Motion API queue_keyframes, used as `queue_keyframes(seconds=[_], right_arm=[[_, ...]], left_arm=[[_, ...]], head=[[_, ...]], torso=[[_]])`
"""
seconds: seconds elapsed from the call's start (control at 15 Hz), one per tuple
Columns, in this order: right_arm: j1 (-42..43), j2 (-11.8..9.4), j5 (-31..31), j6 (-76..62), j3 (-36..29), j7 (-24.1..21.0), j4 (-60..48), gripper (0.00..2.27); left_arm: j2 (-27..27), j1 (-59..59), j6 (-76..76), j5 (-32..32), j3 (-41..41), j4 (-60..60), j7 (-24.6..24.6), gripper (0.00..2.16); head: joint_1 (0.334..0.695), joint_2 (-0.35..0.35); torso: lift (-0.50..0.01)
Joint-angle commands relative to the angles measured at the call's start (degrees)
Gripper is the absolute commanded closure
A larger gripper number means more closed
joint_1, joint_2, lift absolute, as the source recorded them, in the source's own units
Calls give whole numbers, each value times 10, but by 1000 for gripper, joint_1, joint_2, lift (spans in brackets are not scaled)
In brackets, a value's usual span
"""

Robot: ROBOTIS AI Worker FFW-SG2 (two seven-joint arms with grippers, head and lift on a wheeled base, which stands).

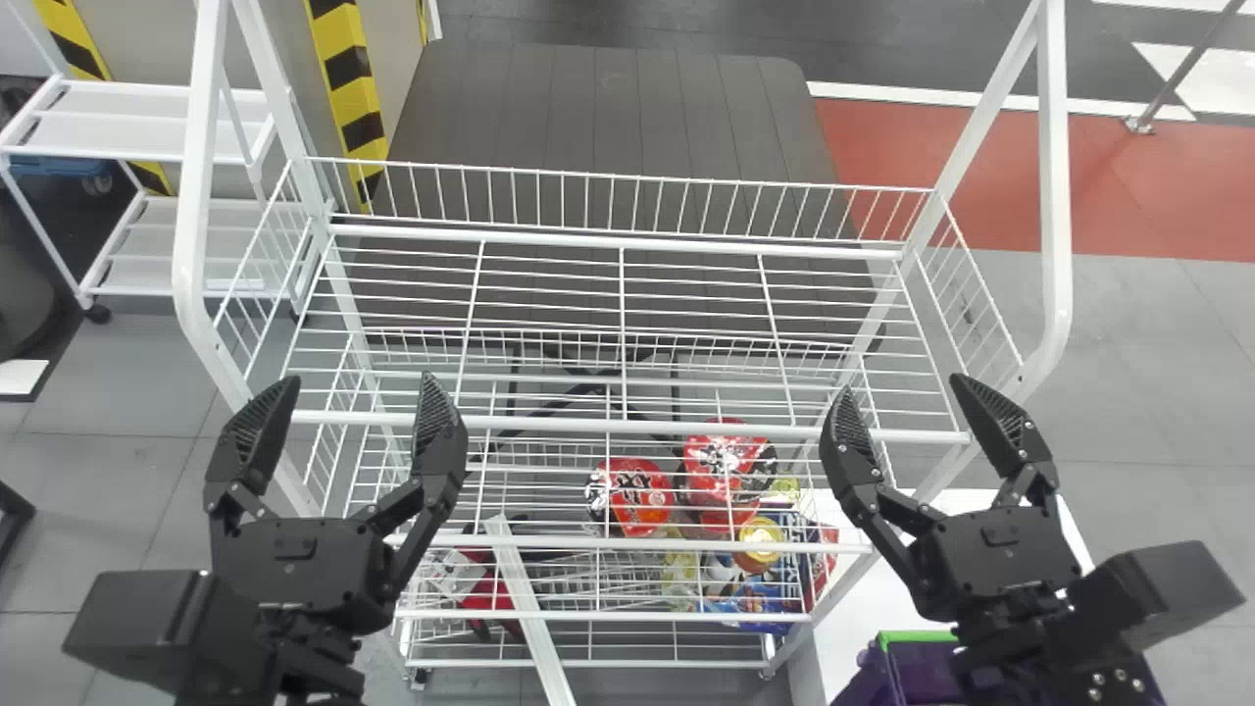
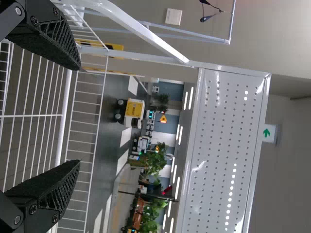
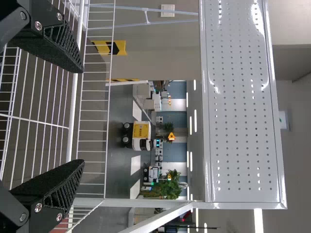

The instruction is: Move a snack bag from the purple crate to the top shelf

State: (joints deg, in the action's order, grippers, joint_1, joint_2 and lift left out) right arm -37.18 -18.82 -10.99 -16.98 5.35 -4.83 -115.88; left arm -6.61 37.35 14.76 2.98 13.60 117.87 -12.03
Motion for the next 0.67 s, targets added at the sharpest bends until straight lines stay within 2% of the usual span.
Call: queue_keyframes(seconds=[0.0, 0.6], right_arm=[[0, 0, 0, 1, -3, 0, 0, 167], [-2, -3, -4, -1, -7, 0, 0, 167]], left_arm=[[1, 0, -5, 0, -2, -1, -1, 144], [4, -2, -10, 0, -3, -2, -2, 144]], head=[[695, -95], [695, -100]], torso=[[0], [0]])
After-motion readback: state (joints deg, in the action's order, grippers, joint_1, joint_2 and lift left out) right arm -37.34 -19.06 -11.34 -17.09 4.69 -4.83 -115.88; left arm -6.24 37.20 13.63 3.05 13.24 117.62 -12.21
